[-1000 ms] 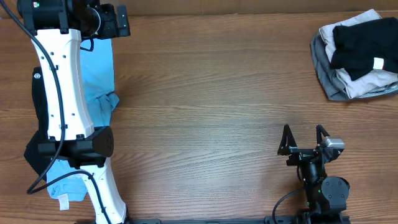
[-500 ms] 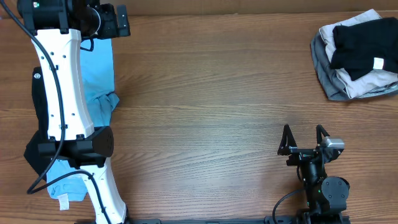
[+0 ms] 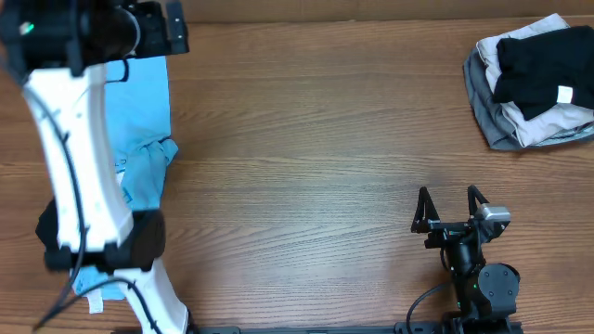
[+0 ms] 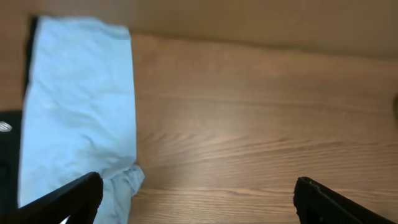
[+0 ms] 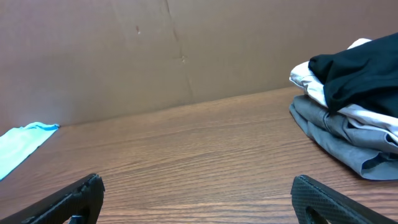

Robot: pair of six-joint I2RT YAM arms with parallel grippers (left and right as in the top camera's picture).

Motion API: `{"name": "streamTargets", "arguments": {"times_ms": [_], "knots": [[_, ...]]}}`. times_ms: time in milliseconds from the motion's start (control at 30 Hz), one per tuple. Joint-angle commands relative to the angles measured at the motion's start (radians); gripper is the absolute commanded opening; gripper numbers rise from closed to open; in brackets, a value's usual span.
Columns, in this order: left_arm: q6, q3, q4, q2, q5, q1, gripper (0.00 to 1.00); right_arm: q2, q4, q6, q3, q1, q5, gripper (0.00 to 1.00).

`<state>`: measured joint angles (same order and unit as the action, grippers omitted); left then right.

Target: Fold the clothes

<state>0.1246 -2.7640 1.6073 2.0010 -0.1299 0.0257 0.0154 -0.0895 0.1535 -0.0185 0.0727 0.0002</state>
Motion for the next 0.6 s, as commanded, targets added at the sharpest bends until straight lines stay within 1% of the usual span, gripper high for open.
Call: {"name": "streamTargets", "arguments": {"times_ms": [0,100,233,400,433,500,567], "knots": [[0.01,0.043,0.0,-0.182,0.006,-0.014,1.0,-0.013,0.006,0.004,0.01,0.006,0.006,1.0],[0.01,0.201,0.0,-0.35,0.006,-0.015,1.0,-0.013,0.005,0.004,0.01,0.006,0.006,1.0],[0.01,0.487,0.0,-0.583,0.006,-0.013,1.0,-0.013,0.006,0.004,0.01,0.006,0.006,1.0],[0.007,0.795,-0.002,-0.806,0.01,-0.013,1.0,-0.013,0.006,0.004,0.01,0.006,0.006,1.0],[-0.021,0.857,-0.008,-0.851,0.038,-0.012,1.0,-0.013,0.006,0.004,0.01,0.006,0.006,1.0],[-0.02,0.962,-0.045,-0.931,0.042,-0.013,1.0,-0.013,0.006,0.004,0.01,0.006,0.006,1.0],[-0.021,1.082,-0.153,-1.015,0.011,-0.013,1.0,-0.013,0.006,0.004,0.01,0.006,0.006,1.0]]}}
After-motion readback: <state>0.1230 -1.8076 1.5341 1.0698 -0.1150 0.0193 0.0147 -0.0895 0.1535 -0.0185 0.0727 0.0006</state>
